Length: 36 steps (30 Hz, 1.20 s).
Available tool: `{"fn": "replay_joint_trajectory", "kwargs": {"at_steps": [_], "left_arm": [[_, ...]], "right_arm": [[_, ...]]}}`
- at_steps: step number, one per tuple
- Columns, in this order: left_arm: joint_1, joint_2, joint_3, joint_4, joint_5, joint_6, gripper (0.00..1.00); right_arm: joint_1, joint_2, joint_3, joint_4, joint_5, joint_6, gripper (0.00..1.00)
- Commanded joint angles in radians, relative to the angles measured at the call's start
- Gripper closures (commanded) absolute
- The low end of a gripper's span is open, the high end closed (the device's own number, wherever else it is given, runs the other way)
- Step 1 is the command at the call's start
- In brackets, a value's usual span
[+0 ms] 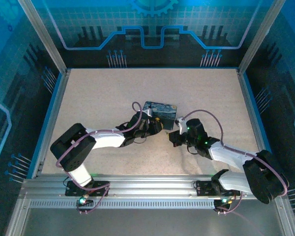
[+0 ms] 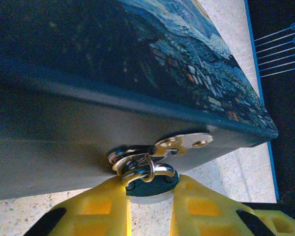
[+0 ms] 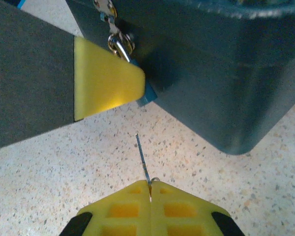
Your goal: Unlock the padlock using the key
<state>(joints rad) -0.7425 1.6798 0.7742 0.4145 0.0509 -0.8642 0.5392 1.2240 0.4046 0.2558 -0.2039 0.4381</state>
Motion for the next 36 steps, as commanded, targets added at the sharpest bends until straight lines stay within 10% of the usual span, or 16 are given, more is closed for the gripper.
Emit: {"fn": "replay_joint_trajectory", "kwargs": {"at_steps": [1, 36], "left_arm": [[-0.006, -0.045, 0.038, 0.015, 0.022, -0.010, 0.80], [-0.006, -0.041, 0.051, 0.000, 0.030, -0.003, 0.80]], "right_arm": [[0.012, 0.027, -0.009, 0.078, 0.027, -0.026, 1.00], [0.012, 0.157, 0.071, 0.123, 0.032, -0.002, 1.00]]}}
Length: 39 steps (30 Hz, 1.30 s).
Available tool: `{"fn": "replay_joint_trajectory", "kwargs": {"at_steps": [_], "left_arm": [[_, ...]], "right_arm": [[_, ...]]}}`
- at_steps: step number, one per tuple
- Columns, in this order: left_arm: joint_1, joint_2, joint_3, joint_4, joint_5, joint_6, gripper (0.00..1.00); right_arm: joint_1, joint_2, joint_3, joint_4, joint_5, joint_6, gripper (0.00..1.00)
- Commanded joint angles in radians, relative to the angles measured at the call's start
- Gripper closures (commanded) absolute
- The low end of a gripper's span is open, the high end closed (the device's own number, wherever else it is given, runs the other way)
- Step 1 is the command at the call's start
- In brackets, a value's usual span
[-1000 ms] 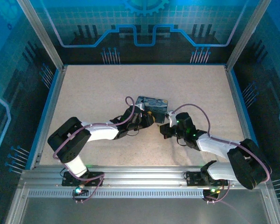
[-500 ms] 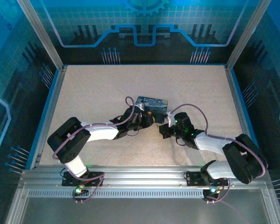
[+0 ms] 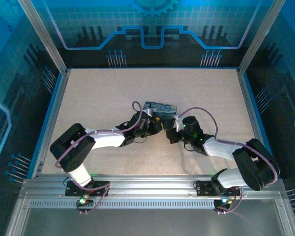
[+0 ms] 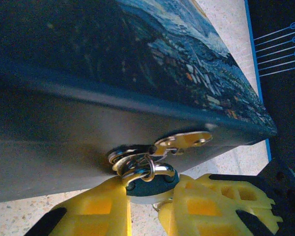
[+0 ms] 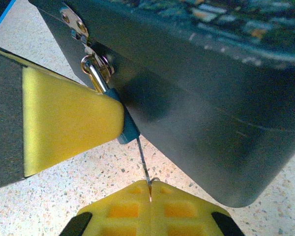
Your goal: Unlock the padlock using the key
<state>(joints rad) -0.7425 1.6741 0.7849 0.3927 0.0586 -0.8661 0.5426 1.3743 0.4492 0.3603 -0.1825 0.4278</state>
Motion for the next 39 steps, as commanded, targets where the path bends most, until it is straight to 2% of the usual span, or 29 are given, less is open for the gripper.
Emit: {"fn": "replay_joint_trajectory", "kwargs": {"at_steps": [1, 15, 39], "left_arm": [[-0.005, -0.034, 0.041, 0.023, 0.021, -0.003, 0.80], [-0.005, -0.033, 0.038, 0.021, 0.022, -0.004, 0.80], [-0.005, -0.034, 0.042, 0.012, 0.017, -0.030, 0.80]], "right_arm": [[0.011, 0.008, 0.026, 0.021, 0.009, 0.010, 1.00], [0.011, 0.001, -0.003, 0.112, 0.006, 0.048, 1.00], [0.011, -0.003, -0.040, 0.120, 0.005, 0.054, 1.00]]}}
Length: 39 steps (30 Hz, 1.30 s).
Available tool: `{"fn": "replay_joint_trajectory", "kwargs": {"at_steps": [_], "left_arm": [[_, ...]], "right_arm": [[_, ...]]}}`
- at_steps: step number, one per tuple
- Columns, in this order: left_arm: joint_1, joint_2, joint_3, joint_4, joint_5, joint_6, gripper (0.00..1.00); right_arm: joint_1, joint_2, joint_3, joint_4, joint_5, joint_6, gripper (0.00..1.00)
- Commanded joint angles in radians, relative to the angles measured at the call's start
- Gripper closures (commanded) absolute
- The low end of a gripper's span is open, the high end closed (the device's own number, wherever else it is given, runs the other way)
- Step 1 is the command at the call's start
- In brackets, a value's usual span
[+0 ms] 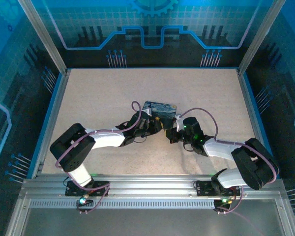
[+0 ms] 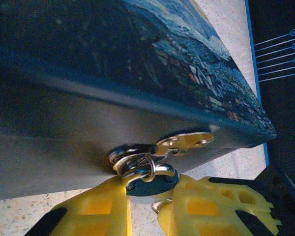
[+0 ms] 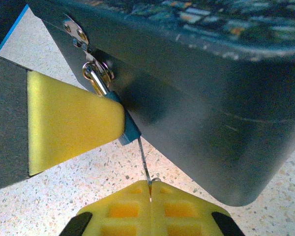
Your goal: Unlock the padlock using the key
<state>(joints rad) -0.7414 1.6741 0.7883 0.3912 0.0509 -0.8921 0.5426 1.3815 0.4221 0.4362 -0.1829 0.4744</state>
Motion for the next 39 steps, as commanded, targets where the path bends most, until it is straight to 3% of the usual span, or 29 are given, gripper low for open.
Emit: {"fn": "replay_joint_trajectory", "kwargs": {"at_steps": [1, 39], "left_arm": [[-0.006, -0.034, 0.039, 0.014, 0.024, -0.005, 0.80], [-0.006, -0.035, 0.040, 0.007, 0.028, 0.001, 0.80]], "right_arm": [[0.010, -0.012, -0.015, 0.045, 0.005, 0.007, 1.00], [0.009, -0.042, -0.050, 0.096, 0.019, 0.032, 1.00]]}}
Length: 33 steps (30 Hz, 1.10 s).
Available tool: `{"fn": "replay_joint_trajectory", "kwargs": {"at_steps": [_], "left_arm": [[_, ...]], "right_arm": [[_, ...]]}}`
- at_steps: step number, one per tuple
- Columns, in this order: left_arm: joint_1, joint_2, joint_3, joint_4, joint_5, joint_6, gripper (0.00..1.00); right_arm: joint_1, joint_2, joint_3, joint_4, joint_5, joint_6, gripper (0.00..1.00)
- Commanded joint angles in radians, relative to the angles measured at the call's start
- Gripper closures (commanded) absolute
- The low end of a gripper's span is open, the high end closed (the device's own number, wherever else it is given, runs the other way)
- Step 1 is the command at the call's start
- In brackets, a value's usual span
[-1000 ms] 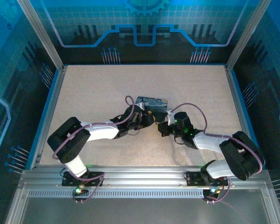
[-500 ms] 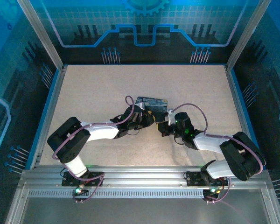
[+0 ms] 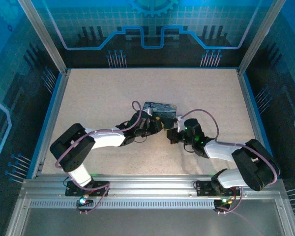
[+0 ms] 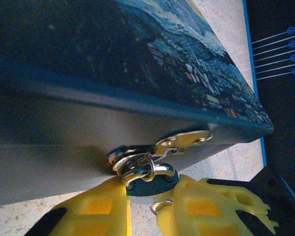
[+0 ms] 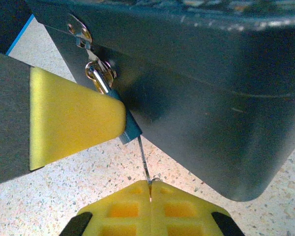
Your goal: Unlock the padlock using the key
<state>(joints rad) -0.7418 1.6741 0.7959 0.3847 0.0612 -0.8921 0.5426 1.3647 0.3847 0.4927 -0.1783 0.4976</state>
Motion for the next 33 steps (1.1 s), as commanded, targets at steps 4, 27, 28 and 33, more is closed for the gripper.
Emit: {"fn": "replay_joint_trajectory", "kwargs": {"at_steps": [4, 27, 28, 33], "left_arm": [[-0.006, -0.036, 0.033, 0.011, 0.017, 0.002, 0.80], [-0.007, -0.037, 0.043, 0.007, 0.025, 0.000, 0.80], [-0.007, -0.036, 0.042, 0.008, 0.025, 0.000, 0.80], [-0.006, -0.040, 0.038, 0.005, 0.020, 0.000, 0.80]], "right_arm": [[0.008, -0.027, -0.013, 0.039, 0.013, 0.009, 1.00], [0.009, 0.046, 0.023, 0.111, 0.010, 0.027, 1.00], [0.009, 0.047, 0.022, 0.115, 0.009, 0.027, 1.00], [0.011, 0.035, 0.022, 0.093, 0.010, 0.017, 1.00]]}}
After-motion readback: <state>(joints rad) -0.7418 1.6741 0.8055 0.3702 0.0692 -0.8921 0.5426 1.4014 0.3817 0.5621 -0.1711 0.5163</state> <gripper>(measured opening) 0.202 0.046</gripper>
